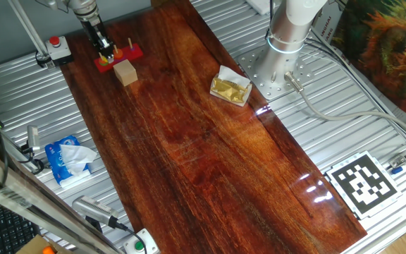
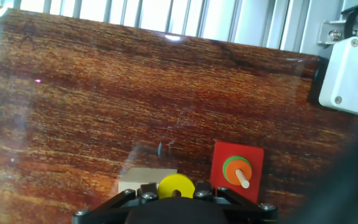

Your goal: Take out one Hanoi block and throw it aside

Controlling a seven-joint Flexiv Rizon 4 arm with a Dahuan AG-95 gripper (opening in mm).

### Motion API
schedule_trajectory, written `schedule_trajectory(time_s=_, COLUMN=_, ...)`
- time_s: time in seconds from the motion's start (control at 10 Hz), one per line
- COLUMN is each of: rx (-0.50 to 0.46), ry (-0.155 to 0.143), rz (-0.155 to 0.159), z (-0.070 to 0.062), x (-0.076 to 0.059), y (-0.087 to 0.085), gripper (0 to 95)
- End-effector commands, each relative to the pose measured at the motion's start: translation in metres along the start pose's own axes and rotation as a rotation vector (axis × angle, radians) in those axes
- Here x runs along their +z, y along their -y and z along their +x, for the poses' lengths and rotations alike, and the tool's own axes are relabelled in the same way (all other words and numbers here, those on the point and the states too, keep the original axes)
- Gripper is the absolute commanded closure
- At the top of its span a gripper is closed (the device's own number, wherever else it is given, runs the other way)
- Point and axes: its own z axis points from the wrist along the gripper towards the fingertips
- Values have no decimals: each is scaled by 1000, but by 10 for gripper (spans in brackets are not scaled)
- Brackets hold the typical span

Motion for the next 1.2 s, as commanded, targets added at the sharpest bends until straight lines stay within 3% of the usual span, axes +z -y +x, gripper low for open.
schedule_trajectory(time_s=0.1, rx=7, ry=6, rz=5, z=4, x=3, y=-3, gripper=760)
schedule_trajectory(time_s=0.4, rx=31, ry=17, rz=8, z=6, x=11, y=-20, gripper=760)
schedule_trajectory(time_s=1.2, rx=47, ry=19, rz=8, z=23, x=21, y=-27, gripper=760)
